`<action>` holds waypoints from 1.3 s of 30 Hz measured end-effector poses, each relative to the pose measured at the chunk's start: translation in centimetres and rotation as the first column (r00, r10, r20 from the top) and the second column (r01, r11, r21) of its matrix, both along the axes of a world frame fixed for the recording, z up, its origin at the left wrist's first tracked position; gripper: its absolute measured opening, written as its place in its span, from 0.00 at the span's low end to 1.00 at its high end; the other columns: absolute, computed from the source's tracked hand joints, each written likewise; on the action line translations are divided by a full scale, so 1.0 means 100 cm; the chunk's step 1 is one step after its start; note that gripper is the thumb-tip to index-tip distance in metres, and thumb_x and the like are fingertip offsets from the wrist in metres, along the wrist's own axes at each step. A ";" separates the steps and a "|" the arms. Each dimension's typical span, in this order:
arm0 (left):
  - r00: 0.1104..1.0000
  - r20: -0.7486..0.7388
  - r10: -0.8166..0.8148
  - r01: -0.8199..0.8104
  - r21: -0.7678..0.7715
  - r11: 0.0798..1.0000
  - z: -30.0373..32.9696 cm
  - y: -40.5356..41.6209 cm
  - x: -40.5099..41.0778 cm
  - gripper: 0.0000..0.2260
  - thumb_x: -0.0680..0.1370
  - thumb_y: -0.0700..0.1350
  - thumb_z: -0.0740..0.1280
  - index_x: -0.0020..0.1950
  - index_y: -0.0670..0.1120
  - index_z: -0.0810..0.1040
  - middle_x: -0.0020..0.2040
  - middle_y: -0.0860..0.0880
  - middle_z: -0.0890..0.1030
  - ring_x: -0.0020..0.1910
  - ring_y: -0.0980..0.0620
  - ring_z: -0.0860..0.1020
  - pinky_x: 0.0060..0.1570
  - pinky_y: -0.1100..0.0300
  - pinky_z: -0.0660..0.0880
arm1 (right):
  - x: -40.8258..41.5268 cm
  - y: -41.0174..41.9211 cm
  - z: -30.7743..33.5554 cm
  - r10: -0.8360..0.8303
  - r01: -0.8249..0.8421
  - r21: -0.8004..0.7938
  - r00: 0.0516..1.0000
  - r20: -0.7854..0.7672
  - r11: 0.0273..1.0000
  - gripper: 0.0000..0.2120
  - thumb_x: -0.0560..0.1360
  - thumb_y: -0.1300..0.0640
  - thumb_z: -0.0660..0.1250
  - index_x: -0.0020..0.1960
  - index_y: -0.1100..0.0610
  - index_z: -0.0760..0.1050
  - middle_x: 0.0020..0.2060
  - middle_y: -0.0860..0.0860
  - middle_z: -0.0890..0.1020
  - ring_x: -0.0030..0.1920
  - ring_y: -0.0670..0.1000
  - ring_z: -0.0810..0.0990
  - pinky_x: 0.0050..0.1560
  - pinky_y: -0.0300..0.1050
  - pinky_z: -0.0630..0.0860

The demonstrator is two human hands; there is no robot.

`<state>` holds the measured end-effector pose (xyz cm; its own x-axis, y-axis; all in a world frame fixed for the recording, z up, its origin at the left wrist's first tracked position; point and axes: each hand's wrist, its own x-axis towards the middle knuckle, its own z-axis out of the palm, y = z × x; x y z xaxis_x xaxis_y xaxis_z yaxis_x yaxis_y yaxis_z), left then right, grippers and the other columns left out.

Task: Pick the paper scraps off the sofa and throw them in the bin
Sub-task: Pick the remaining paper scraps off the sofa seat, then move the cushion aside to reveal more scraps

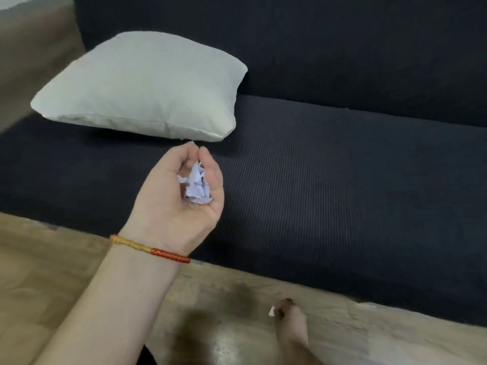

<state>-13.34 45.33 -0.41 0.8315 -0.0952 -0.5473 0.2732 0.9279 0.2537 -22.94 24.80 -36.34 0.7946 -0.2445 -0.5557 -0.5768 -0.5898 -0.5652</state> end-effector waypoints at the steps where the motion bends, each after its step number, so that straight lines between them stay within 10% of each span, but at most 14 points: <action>1: 1.000 -0.015 -0.009 0.009 -0.052 0.999 0.007 -0.002 0.006 0.06 0.77 0.42 0.74 0.40 0.46 0.81 0.41 0.54 0.82 0.36 0.58 0.84 0.27 0.65 0.78 | -0.006 -0.001 0.024 -0.018 0.018 0.013 1.000 0.010 1.000 0.11 0.79 0.62 0.67 0.42 0.48 0.81 0.39 0.47 0.84 0.43 0.52 0.83 0.48 0.43 0.79; 3: 0.994 -0.110 0.001 -0.009 -0.073 0.997 0.025 -0.012 0.003 0.09 0.78 0.43 0.73 0.38 0.45 0.82 0.41 0.53 0.83 0.35 0.57 0.84 0.29 0.63 0.80 | -0.023 0.001 0.080 -0.083 0.081 0.101 0.996 0.013 0.992 0.21 0.76 0.62 0.72 0.41 0.33 0.82 0.34 0.45 0.87 0.36 0.46 0.85 0.45 0.44 0.82; 7: 0.969 -0.216 0.115 -0.140 -0.101 0.985 0.076 -0.009 0.005 0.09 0.80 0.45 0.72 0.42 0.42 0.83 0.38 0.47 0.84 0.33 0.52 0.84 0.33 0.60 0.83 | -0.023 0.024 0.235 -0.283 0.207 0.345 0.941 0.186 0.916 0.09 0.74 0.67 0.78 0.41 0.53 0.87 0.33 0.50 0.87 0.30 0.46 0.82 0.37 0.41 0.81; 11: 0.952 -0.272 0.138 -0.161 -0.064 0.985 0.128 0.019 0.006 0.08 0.81 0.45 0.70 0.46 0.42 0.82 0.42 0.46 0.84 0.33 0.52 0.83 0.32 0.60 0.82 | 0.018 0.058 0.398 -0.443 0.186 0.538 0.803 0.400 0.822 0.05 0.72 0.67 0.77 0.41 0.58 0.86 0.39 0.57 0.88 0.37 0.54 0.83 0.40 0.53 0.81; 17: 0.936 -0.310 0.164 -0.134 0.114 0.984 0.210 0.059 -0.001 0.09 0.81 0.48 0.70 0.46 0.44 0.82 0.40 0.48 0.85 0.36 0.52 0.85 0.42 0.55 0.80 | 0.058 0.143 0.562 -0.336 -0.058 0.586 0.772 0.540 0.809 0.07 0.72 0.65 0.77 0.43 0.54 0.86 0.40 0.51 0.88 0.38 0.46 0.85 0.40 0.37 0.81; 27: 0.929 -0.318 0.189 -0.170 0.087 0.982 0.277 0.118 -0.015 0.11 0.79 0.52 0.73 0.43 0.45 0.82 0.42 0.47 0.84 0.41 0.50 0.85 0.47 0.54 0.83 | 0.069 0.241 0.605 0.229 -0.285 -0.035 0.686 0.691 0.958 0.08 0.74 0.54 0.78 0.49 0.42 0.84 0.46 0.34 0.73 0.47 0.46 0.78 0.43 0.29 0.75; 34: 0.894 -0.352 0.277 -0.272 0.064 0.960 0.265 0.152 0.007 0.12 0.80 0.53 0.72 0.42 0.46 0.83 0.39 0.49 0.83 0.34 0.52 0.84 0.38 0.57 0.82 | 0.095 0.255 0.617 0.024 -0.265 0.243 0.721 0.692 0.933 0.11 0.84 0.60 0.65 0.57 0.48 0.83 0.54 0.44 0.82 0.58 0.42 0.81 0.52 0.26 0.75; 39: 0.883 -0.333 0.330 -0.308 0.118 0.944 0.256 0.181 0.036 0.12 0.81 0.51 0.70 0.41 0.47 0.81 0.38 0.50 0.82 0.32 0.54 0.81 0.33 0.62 0.81 | 0.155 0.240 0.575 0.060 -0.172 0.310 0.938 0.341 0.935 0.10 0.82 0.55 0.68 0.59 0.40 0.77 0.57 0.44 0.80 0.53 0.40 0.79 0.46 0.30 0.75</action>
<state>-9.72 63.43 25.17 0.5704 0.1852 -0.8002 0.0447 0.9658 0.2554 -7.45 48.76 21.19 0.9545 0.0134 -0.2980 -0.2697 -0.3881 -0.8813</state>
